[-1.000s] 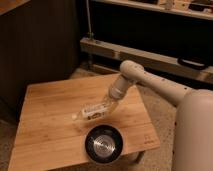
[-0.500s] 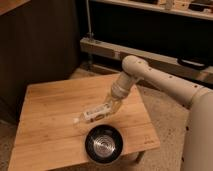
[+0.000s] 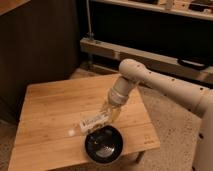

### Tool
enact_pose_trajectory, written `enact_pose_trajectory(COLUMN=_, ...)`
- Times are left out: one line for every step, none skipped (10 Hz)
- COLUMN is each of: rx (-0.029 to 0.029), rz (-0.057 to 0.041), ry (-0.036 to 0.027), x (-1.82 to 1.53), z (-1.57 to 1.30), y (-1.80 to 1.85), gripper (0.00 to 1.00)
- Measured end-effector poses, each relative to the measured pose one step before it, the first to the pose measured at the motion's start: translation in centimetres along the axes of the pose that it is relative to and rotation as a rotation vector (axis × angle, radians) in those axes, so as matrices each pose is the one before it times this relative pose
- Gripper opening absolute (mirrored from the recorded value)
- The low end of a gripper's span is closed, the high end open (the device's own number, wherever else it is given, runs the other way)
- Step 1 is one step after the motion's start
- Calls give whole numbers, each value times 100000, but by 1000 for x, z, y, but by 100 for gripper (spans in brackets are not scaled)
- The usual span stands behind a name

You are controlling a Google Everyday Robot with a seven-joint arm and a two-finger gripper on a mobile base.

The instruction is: Place the bottle in the ceramic bowl

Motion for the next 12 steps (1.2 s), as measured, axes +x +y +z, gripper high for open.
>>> enact_pose_trajectory(rx=-1899, rz=-290, ry=862, x=-218, z=-157, y=1016, gripper=0)
enact_pose_trajectory(rx=-1104, rz=-247, ry=970, x=-49, z=-31, y=532, gripper=1)
enact_pose_trajectory(rx=-1964, rz=34, ry=2124, x=96, z=284, y=676, gripper=6)
enact_pose_trajectory(rx=-1931, rz=-687, ry=1789, x=-199, z=478, y=573, gripper=16)
enact_pose_trajectory(rx=-2306, rz=-728, ry=1330, x=-86, z=619, y=914, gripper=28)
enact_pose_trajectory(rx=-1543, rz=-1251, ry=733, x=-273, z=499, y=659, gripper=38)
enact_pose_trajectory(rx=-1074, rz=-1004, ry=349, x=-111, z=354, y=321, gripper=45)
enact_pose_trajectory(rx=-1588, rz=-885, ry=84, x=60, z=623, y=518, gripper=58)
enact_pose_trajectory(rx=-1107, rz=-116, ry=-216, x=113, z=546, y=227, gripper=68)
enact_pose_trajectory(rx=-675, rz=136, ry=-510, x=160, z=596, y=84, gripper=75)
enact_pose_trajectory(rx=-747, rz=899, ry=-1107, x=393, z=856, y=34, gripper=80)
enact_pose_trajectory(rx=-278, rz=527, ry=-519, x=117, z=399, y=-48, gripper=80)
